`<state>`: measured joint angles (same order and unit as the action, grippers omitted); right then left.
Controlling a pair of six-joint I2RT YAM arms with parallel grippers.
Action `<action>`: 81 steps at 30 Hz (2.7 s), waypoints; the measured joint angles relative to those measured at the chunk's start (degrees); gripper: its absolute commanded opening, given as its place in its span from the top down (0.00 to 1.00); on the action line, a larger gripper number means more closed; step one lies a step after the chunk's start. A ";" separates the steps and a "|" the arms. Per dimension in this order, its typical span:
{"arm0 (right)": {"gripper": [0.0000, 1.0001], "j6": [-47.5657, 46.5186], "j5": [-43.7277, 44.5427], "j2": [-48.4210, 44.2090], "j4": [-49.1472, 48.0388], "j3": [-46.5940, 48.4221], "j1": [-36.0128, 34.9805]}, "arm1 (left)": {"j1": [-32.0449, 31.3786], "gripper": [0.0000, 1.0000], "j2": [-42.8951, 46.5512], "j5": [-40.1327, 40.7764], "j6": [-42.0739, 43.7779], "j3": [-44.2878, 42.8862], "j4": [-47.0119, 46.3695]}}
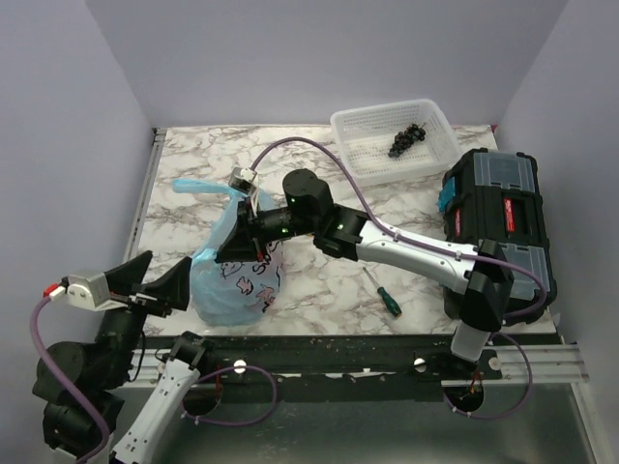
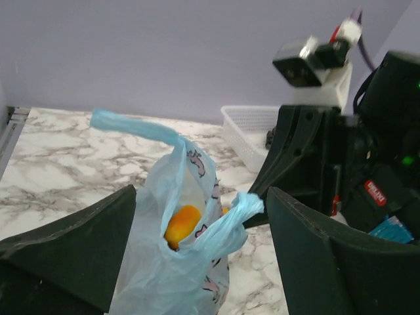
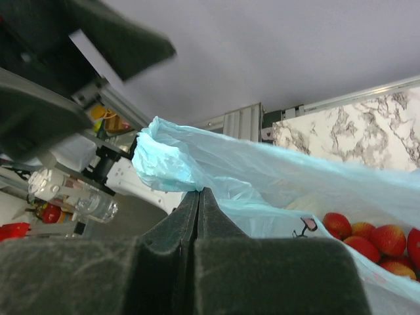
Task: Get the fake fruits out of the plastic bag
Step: Adjust the plastic bag at the center of the board.
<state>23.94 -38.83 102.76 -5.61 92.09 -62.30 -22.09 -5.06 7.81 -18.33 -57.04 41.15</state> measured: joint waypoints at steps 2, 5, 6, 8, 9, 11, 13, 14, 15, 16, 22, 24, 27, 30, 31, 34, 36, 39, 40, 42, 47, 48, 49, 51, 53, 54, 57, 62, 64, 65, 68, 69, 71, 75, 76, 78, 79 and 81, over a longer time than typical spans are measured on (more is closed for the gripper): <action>0.99 -0.48 0.24 -1.77 -0.74 -2.69 0.00 | 0.00 0.03 -1.77 -0.28 0.13 -3.48 0.39; 0.99 -1.29 0.66 -3.69 -0.98 -5.05 0.00 | 0.00 0.02 -5.16 -0.90 0.17 -9.18 1.03; 0.99 -1.53 0.66 -4.00 -1.11 -5.31 0.00 | 0.00 0.02 -6.27 -0.87 0.04 -10.69 1.40; 0.99 -2.05 0.66 -4.50 -1.42 -5.70 -0.09 | 0.00 0.02 -10.71 -0.83 -0.37 -14.25 2.43; 0.99 -2.45 0.66 -4.87 -1.62 -6.10 -0.15 | 0.00 0.02 -13.42 -0.81 -0.48 -15.82 2.86; 0.99 -3.23 0.61 -5.64 -1.64 -7.21 -0.42 | 0.02 0.02 -19.82 -0.74 -0.61 -17.92 4.59; 0.99 -3.78 0.63 -6.91 -1.62 -8.02 -1.03 | 0.02 0.01 -26.05 -0.76 -0.59 -18.53 5.68; 0.99 -4.00 0.63 -7.39 -1.62 -8.33 -1.16 | 0.02 0.01 -29.03 -0.74 -0.55 -18.47 6.49; 0.99 -4.28 0.63 -8.04 -1.60 -8.66 -1.40 | 0.07 0.01 -32.13 -0.74 -0.55 -18.08 7.26; 0.99 -4.52 0.63 -8.57 -1.62 -8.83 -1.49 | 0.24 0.01 -34.82 -0.76 -0.52 -17.40 8.00; 0.99 -5.44 1.20 -11.43 -1.62 -10.51 -1.55 | 2.69 0.01 -40.35 -1.36 -0.09 -10.25 8.57; 0.99 -5.64 1.46 -11.69 -1.62 -10.84 -1.62 | 3.76 0.06 -41.51 -2.21 0.02 -9.27 8.20; 0.99 -5.92 1.92 -11.72 -1.62 -11.30 -1.86 | 4.83 0.11 -43.58 -4.15 0.31 -7.54 6.19; 0.99 -5.97 2.36 -11.72 -1.57 -11.76 -2.08 | 5.22 0.21 -45.09 -7.13 0.96 -5.44 3.93; 0.99 -5.97 2.51 -11.72 -1.55 -11.80 -2.19 | 5.27 0.26 -45.42 -7.74 1.18 -5.01 3.50; 0.99 -6.03 3.41 -11.72 -1.57 -11.80 -3.06 | 5.27 0.50 -46.77 -8.98 2.19 -4.07 1.49; 0.99 -6.16 4.22 -11.69 -1.18 -11.80 -4.04 | 5.27 0.70 -48.04 -8.81 3.04 -3.91 0.35; 0.99 -7.56 7.08 -11.58 0.61 -11.34 -6.27 | 5.40 0.90 -48.92 -7.80 3.91 -1.75 -3.54; 0.99 -8.17 8.31 -11.43 1.86 -10.75 -7.26 | 5.49 0.97 -48.74 -7.52 4.04 -0.96 -4.35; 0.99 -9.57 10.91 -10.97 4.07 -9.35 -9.66 | 5.92 1.00 -48.15 -6.95 3.85 0.81 -6.25; 0.99 -13.84 19.43 -10.40 7.52 -8.17 -18.12 | 7.67 1.00 -47.54 -5.27 2.75 0.85 -9.11; 0.99 -14.69 21.44 -10.14 7.91 -8.17 -19.61 | 7.91 1.00 -47.56 -4.92 2.38 0.48 -9.35; 0.99 -15.58 23.45 -9.79 8.37 -8.17 -21.33 | 8.22 1.00 -47.60 -4.57 1.95 0.11 -9.66; 0.99 -17.40 28.92 -8.31 8.85 -8.22 -24.39 | 8.68 1.00 -47.65 -4.07 1.14 -0.81 -10.01; 0.99 -18.49 33.73 -6.32 8.96 -8.50 -26.34 | 9.16 1.00 -47.65 -3.93 0.61 -1.57 -10.45; 0.99 -18.91 36.61 -4.85 9.01 -8.81 -27.15 | 9.35 1.00 -47.56 -3.96 0.35 -1.70 -11.02; 0.99 -19.10 42.73 -0.83 10.32 -9.66 -27.58 | 9.62 1.00 -47.25 -4.17 0.17 -1.64 -11.82; 0.49 -17.59 49.29 1.88 12.57 -12.94 -27.19 | 9.66 1.00 -43.45 -4.90 0.39 1.31 -14.69; 0.33 -17.20 49.99 0.24 12.07 -15.54 -27.10 | 9.66 1.00 -41.68 -4.98 0.57 2.84 -15.65; 0.26 -16.94 50.18 -0.98 12.07 -16.83 -27.12 | 9.64 1.00 -40.50 -5.18 0.72 3.91 -16.50; 0.13 -16.37 50.62 -4.98 11.91 -18.97 -27.12 | 9.64 1.00 -38.56 -5.97 0.94 6.34 -18.60; 0.10 -16.41 50.86 -6.38 11.65 -19.43 -27.12 | 9.66 1.00 -38.12 -6.64 0.96 7.26 -19.28; 0.03 -16.26 51.63 -9.40 11.26 -20.28 -27.12 | 9.66 1.00 -38.07 -7.50 0.98 7.85 -19.76; 0.00 -16.09 53.64 -15.67 10.47 -22.60 -27.06 | 9.66 1.00 -38.21 -8.74 1.01 8.11 -20.65; 0.00 -16.02 54.03 -17.16 10.05 -23.28 -26.75 | 9.66 1.00 -38.16 -8.90 1.03 8.11 -20.83; 0.00 -15.52 54.27 -19.74 9.25 -24.41 -25.90 | 9.64 1.00 -38.12 -9.03 1.11 8.11 -21.05; 0.00 -15.08 54.27 -20.81 8.57 -24.92 -25.20 | 9.66 1.00 -38.12 -9.09 1.16 8.11 -21.11; 0.00 -13.64 54.60 -22.25 6.84 -25.66 -22.95 | 9.66 1.00 -38.03 -9.25 1.18 8.11 -21.33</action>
<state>10.31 15.77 80.51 1.23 66.43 -85.25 -12.43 -43.09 -1.43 -17.15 -48.93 19.81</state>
